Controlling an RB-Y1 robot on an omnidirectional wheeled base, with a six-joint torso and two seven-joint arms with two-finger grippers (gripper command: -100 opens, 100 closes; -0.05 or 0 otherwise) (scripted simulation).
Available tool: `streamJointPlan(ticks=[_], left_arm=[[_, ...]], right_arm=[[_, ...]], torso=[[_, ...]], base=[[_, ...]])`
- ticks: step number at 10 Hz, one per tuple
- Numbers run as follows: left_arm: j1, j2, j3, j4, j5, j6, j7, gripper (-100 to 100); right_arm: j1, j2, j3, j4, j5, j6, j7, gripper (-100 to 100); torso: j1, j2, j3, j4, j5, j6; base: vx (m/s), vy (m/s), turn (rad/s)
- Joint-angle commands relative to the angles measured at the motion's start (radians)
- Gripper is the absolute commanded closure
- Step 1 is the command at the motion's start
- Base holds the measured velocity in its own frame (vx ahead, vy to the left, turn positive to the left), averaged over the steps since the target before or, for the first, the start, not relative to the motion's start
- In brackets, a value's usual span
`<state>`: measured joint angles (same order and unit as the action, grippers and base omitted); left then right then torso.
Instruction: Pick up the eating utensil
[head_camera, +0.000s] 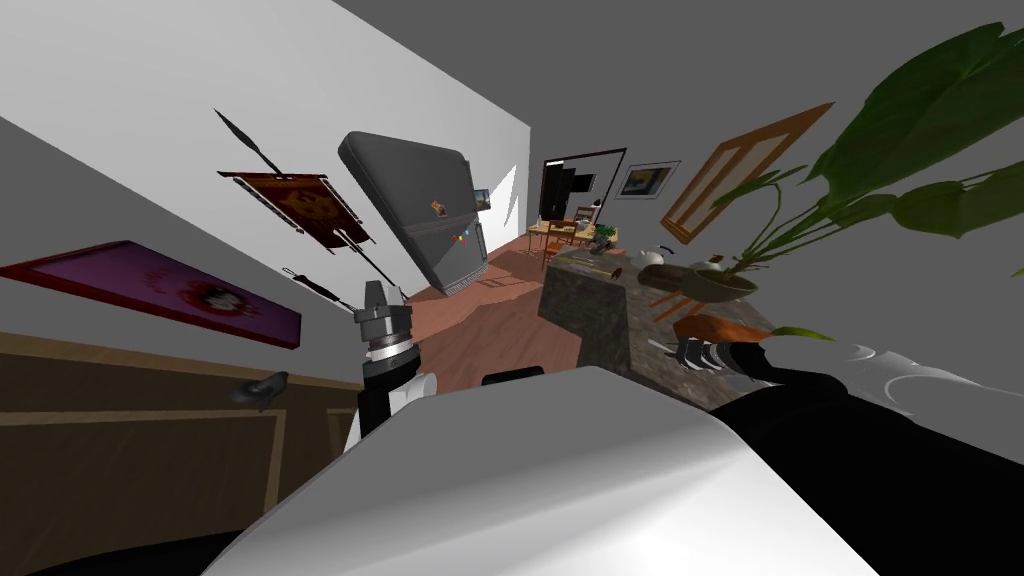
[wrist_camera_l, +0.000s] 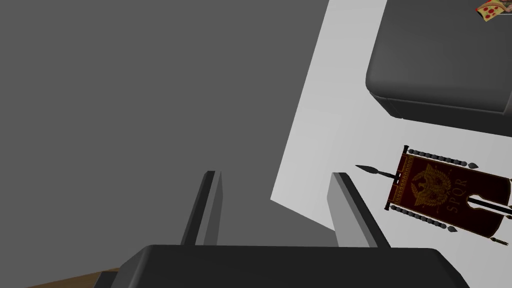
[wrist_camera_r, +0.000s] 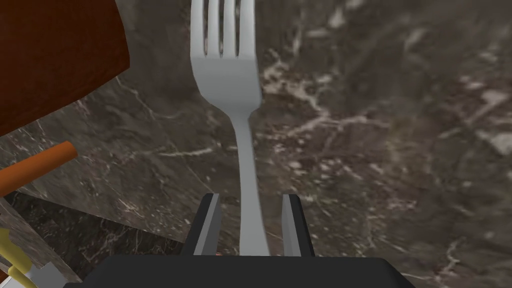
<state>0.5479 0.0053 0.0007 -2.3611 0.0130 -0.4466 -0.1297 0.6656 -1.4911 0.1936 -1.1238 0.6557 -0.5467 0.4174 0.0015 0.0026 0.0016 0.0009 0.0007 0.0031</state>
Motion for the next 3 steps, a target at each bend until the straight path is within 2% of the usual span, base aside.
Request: streamJointPlan(ticks=[1, 2, 3], left_arm=[[0.0, 0.0, 0.0, 0.0, 0.0, 0.0, 0.0, 0], [0.0, 0.0, 0.0, 0.0, 0.0, 0.0, 0.0, 0], [0.0, 0.0, 0.0, 0.0, 0.0, 0.0, 0.0, 0]], right_arm=[[0.001, -0.03, -0.009, -0.004, -0.006, -0.019, -0.013, 100], [-0.002, -0.018, -0.005, 0.001, -0.003, -0.011, -0.006, 100], [-0.002, -0.019, -0.005, 0.002, -0.003, -0.014, -0.007, 0]], torso=[[0.0, 0.0, 0.0, 0.0, 0.0, 0.0], [0.002, 0.002, 0.001, 0.0, 0.0, 0.0], [0.001, 0.001, 0.001, 0.0, 0.0, -0.001]], base=[[-0.05, 0.04, -0.132], [-0.023, 0.02, -0.027], [0.0, 0.0, 0.0]])
